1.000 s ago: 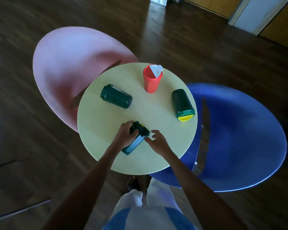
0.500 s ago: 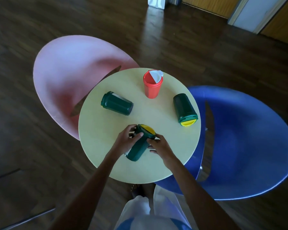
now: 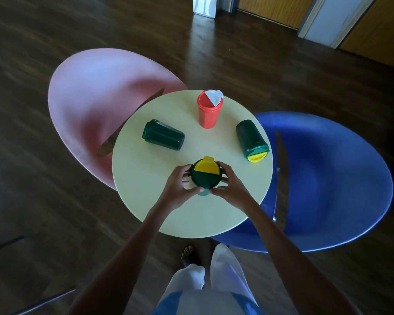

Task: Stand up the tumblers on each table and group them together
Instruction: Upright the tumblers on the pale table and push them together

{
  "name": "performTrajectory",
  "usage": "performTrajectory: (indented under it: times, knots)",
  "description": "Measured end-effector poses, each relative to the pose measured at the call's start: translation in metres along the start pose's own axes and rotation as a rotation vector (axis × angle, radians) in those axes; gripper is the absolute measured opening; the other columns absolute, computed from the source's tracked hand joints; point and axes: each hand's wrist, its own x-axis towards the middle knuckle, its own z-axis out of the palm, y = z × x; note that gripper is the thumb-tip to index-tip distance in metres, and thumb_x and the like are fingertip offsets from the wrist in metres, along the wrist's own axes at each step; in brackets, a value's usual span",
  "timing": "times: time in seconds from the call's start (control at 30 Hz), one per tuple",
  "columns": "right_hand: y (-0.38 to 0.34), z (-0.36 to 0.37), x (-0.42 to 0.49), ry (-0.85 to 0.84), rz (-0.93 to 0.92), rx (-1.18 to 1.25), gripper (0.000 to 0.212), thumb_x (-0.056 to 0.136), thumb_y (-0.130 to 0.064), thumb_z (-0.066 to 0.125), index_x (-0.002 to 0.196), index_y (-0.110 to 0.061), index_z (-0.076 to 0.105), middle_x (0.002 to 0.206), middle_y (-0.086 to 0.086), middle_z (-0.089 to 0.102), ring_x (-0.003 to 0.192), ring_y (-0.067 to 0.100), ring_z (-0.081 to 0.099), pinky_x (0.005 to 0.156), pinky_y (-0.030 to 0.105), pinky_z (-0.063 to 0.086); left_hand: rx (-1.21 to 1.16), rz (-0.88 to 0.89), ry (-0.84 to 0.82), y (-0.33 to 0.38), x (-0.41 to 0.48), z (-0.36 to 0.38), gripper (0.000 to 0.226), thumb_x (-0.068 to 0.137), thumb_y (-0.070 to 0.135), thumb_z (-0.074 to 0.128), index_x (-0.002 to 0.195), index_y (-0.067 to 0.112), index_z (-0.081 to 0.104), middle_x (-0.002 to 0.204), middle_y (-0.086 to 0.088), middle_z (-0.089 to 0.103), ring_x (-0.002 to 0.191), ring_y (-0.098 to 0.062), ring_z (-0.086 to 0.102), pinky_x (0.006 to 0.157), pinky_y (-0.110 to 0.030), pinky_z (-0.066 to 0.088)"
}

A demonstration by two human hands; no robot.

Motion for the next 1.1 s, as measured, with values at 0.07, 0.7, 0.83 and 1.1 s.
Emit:
performTrajectory:
  times: [0.07, 0.7, 0.83, 1.1]
  knots:
    - [0.002, 0.003, -0.004, 0.006, -0.018, -0.015, 0.084, 0.072, 0.000, 0.076, 0.138, -0.028, 0.033, 0.135, 0.000, 0.045, 0.122, 0.021, 0.052, 0.089, 0.030, 0.055, 0.032, 0.025, 0.010, -0.006, -0.005, 0.001, 0.075, 0.067, 0.017, 0.084, 0.131, 0.009, 0.045, 0.130, -0.009, 0.049, 0.113, -0.018, 0.057, 0.084, -0.020, 0.051]
    - [-0.013, -0.039, -0.031, 0.221, -0.003, -0.265, 0.048, 0.092, -0.012, 0.054, 0.137, -0.023, 0.041, 0.131, 0.006, 0.056, 0.113, 0.016, 0.057, 0.085, 0.024, 0.042, -0.064, 0.169, 0.178, 0.045, -0.002, -0.013, 0.050, 0.080, 0.028, 0.071, 0.124, 0.015, 0.053, 0.113, -0.001, 0.062, 0.102, -0.006, 0.060, 0.082, -0.021, 0.052]
    - [-0.022, -0.083, -0.036, 0.295, -0.011, -0.219, 0.040, 0.091, -0.013, 0.056, 0.128, -0.023, 0.050, 0.120, 0.002, 0.063, 0.107, 0.015, 0.060, 0.075, 0.020, 0.045, -0.086, 0.198, 0.112, 0.078, 0.014, 0.016, 0.046, 0.082, 0.020, 0.072, 0.123, 0.011, 0.055, 0.110, -0.002, 0.063, 0.101, -0.010, 0.061, 0.082, -0.019, 0.052]
    - [-0.007, -0.160, -0.018, 0.301, 0.005, -0.245, 0.035, 0.090, -0.014, 0.058, 0.125, -0.017, 0.056, 0.115, 0.003, 0.064, 0.104, 0.011, 0.061, 0.075, 0.009, 0.043, -0.066, 0.115, 0.093, 0.116, 0.054, 0.105, 0.037, 0.079, 0.022, 0.072, 0.113, 0.012, 0.059, 0.111, -0.004, 0.064, 0.099, -0.015, 0.061, 0.084, -0.029, 0.052]
